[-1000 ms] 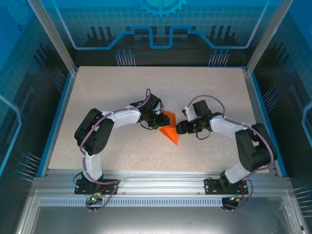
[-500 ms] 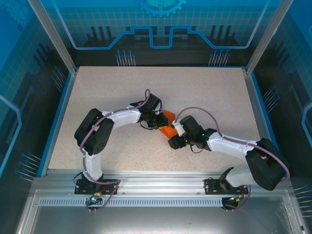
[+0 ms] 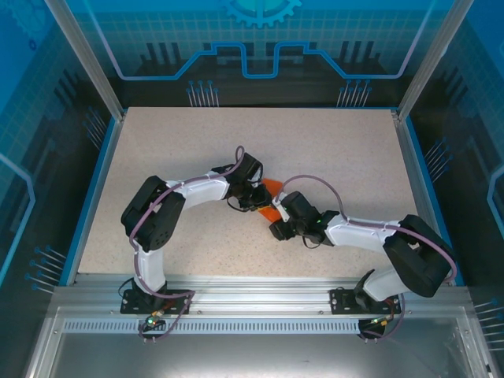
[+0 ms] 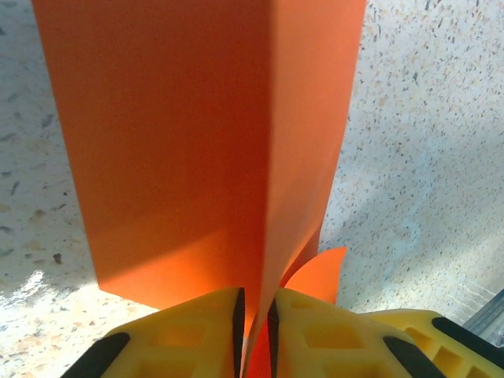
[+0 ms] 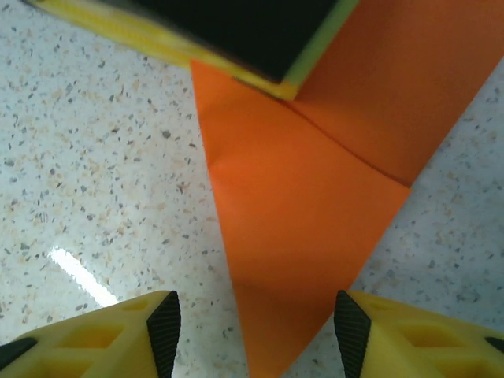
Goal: Fold a paper plane with a square sheet of paper (fold left side to right side)
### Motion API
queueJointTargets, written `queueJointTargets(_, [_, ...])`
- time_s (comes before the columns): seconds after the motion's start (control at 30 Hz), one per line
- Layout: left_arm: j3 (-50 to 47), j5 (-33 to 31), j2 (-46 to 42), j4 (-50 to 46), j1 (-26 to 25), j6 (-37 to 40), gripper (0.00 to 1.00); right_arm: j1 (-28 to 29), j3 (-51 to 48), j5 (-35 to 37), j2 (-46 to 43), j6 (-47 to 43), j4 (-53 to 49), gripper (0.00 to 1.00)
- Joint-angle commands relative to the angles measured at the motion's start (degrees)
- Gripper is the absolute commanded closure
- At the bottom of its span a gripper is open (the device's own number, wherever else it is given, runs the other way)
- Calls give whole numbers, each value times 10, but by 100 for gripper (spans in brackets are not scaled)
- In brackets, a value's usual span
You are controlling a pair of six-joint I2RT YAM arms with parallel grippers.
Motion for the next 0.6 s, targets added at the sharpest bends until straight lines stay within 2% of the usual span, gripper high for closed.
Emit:
queueJointTargets(0.0, [16, -7, -11, -17, -4, -15, 83, 13, 1, 16, 1, -12, 39, 44])
queueJointTargets(0.17, [24, -6, -11, -20, -4, -24, 87, 13, -60, 25, -51, -23, 95, 42])
queueJointTargets(0.57, [31, -5, -23, -29, -1, -41, 88, 15, -121, 27, -148, -61, 124, 33])
